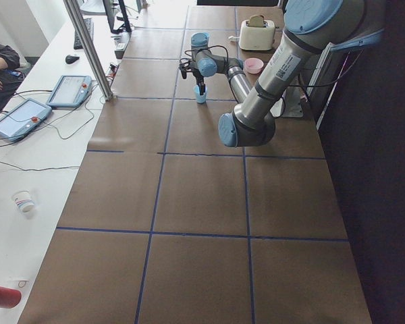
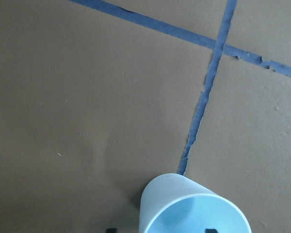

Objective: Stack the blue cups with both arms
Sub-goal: 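Set the cup down upright and open the left gripper, then withdraw the left gripper while the right gripper descends onto the other light blue cup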

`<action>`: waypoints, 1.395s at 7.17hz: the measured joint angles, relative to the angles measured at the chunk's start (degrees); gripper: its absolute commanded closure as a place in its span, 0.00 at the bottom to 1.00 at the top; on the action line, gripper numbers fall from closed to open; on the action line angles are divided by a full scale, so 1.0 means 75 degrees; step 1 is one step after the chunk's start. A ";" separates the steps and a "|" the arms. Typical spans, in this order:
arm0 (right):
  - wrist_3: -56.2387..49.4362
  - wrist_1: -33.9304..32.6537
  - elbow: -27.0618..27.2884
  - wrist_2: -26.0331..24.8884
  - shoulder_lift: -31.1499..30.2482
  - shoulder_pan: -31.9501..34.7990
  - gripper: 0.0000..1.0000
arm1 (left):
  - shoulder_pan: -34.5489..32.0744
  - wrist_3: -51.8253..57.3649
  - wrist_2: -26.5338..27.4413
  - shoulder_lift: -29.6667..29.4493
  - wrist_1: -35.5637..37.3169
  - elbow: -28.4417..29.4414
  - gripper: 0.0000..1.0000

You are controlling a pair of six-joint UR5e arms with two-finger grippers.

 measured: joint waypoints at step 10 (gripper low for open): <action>0.6946 0.4773 0.0100 -0.1393 -0.0653 -0.4251 0.01 | -0.1520 0.2656 -0.0602 0.2321 0.3107 -0.4358 0.00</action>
